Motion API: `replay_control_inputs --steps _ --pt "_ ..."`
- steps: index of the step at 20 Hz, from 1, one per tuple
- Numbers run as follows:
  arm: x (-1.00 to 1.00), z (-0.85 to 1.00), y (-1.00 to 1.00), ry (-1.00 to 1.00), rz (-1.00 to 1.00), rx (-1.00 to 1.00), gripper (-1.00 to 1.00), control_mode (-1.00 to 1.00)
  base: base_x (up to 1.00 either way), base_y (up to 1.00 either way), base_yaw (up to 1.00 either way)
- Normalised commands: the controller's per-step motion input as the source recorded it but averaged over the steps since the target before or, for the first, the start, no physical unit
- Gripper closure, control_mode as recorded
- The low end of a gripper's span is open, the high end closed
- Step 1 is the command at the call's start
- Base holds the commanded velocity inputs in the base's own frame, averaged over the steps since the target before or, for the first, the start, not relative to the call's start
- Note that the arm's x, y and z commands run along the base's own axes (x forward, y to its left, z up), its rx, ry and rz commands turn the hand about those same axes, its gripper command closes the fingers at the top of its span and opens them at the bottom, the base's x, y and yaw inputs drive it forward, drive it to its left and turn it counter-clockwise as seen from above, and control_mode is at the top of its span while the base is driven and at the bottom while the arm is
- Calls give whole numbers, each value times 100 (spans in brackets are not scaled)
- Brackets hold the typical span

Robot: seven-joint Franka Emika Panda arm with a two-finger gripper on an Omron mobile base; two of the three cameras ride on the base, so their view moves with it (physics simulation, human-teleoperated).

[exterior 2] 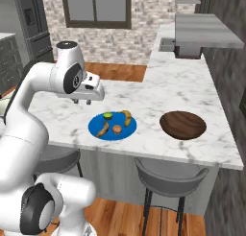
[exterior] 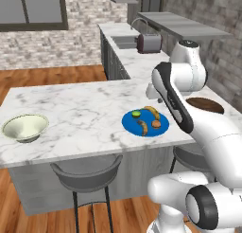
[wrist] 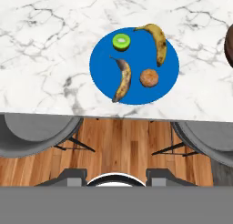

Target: Take the fruits from the plate on the dining counter and place two fruits in each bowl.

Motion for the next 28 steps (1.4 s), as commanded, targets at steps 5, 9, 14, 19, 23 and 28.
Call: replay_control_inputs --steps 5,9,14,19,23,28 --pt "-2 -35 -12 -3 0 0 -100 -100 0 0 0" --pt "49 -78 -37 0 0 0 -100 -100 0 0 0" --pt "79 -59 -30 0 0 0 -100 -100 0 0 0" --pt "67 -42 -10 0 0 0 -100 -100 0 0 0" --pt "53 -44 -2 0 0 0 -100 -100 0 0 0" --pt "26 -47 -14 4 0 0 -100 -100 0 0 0"
